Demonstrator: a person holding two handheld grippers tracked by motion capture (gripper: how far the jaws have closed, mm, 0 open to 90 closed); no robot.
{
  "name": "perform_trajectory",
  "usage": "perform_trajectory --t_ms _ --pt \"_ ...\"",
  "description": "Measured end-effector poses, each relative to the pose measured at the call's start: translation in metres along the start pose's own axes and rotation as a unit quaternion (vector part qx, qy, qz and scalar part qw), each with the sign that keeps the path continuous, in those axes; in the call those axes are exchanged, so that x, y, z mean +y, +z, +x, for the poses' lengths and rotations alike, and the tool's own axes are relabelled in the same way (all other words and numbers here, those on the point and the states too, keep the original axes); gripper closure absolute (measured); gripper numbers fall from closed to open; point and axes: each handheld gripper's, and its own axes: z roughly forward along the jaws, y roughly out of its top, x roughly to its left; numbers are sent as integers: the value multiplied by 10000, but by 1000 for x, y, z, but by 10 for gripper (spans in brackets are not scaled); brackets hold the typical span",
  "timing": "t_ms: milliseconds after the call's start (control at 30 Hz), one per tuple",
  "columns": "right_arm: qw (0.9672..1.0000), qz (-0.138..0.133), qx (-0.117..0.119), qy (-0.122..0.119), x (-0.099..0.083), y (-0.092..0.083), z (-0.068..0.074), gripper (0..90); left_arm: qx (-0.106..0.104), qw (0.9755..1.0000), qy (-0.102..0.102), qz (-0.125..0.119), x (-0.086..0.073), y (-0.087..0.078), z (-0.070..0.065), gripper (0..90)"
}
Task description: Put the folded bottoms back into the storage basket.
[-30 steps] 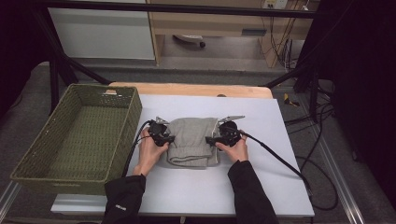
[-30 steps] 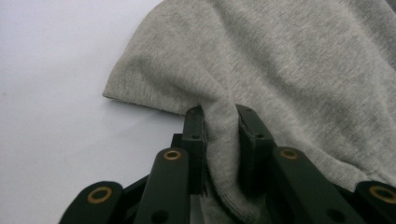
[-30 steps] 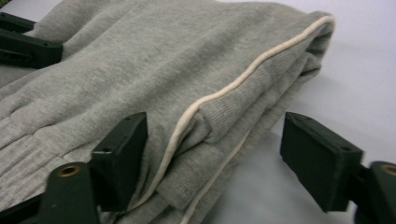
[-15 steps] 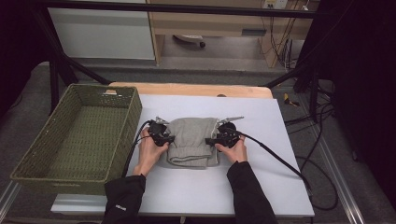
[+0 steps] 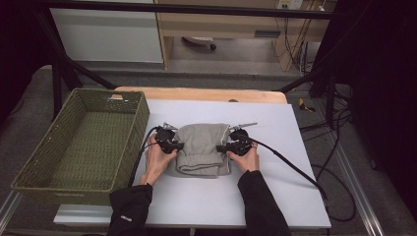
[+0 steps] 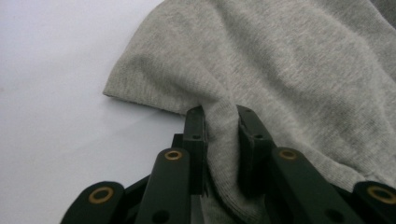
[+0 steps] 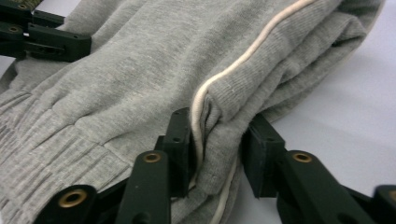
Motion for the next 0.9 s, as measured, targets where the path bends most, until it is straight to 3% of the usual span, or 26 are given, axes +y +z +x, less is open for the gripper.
perform_trajectory --t_ms 367,900 --pt "10000 -52 62 25 2 -4 1 738 -40 9999 -100 4 4 -5 0 784" --pt "9996 -257 120 -41 3 -19 6 747 -64 9999 12 -93 12 -23 -7 790"
